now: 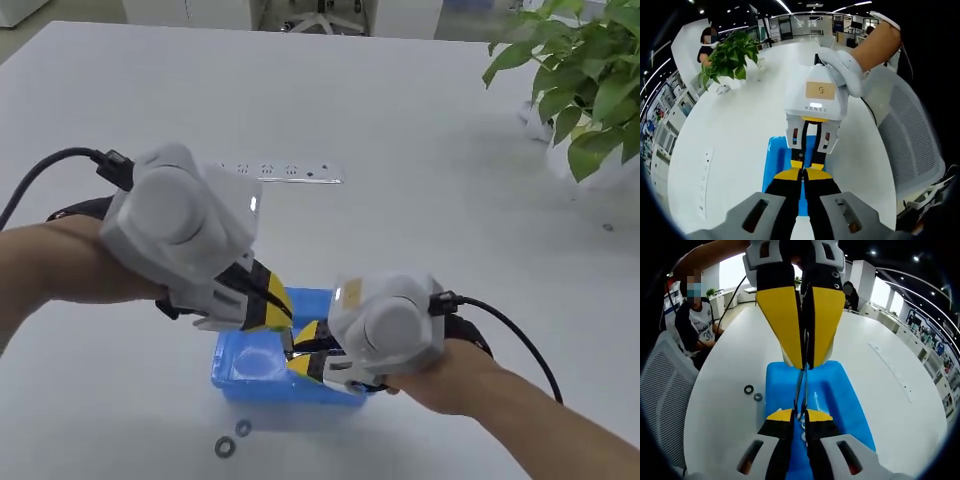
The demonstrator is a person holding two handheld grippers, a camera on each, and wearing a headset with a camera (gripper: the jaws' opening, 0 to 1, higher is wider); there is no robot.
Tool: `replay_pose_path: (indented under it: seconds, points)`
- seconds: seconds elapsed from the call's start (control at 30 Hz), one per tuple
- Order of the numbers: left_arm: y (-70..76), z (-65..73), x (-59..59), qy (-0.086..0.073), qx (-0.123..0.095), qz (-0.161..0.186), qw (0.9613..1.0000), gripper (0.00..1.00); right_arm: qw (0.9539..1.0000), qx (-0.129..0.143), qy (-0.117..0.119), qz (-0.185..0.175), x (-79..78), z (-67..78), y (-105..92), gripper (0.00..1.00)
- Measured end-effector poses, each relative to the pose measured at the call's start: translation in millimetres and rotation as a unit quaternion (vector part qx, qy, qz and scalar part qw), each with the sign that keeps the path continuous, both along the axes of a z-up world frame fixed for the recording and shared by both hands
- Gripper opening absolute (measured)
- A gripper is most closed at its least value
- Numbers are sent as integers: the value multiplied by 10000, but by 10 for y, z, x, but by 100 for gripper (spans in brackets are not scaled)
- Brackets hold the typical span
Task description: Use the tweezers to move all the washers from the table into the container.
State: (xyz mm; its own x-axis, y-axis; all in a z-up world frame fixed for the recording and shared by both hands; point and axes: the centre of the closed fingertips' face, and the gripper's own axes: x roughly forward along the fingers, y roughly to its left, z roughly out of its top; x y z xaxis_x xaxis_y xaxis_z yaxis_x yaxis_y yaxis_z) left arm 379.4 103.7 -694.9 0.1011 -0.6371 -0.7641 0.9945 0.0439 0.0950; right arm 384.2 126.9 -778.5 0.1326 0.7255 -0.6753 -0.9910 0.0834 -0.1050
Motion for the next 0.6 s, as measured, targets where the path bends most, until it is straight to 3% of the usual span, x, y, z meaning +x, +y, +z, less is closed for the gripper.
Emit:
replay_pose_path:
  seconds: [0.6]
  points:
    - [11, -67, 43, 144, -28, 18, 9999, 6, 9998, -67, 172, 16, 13, -73, -5, 10]
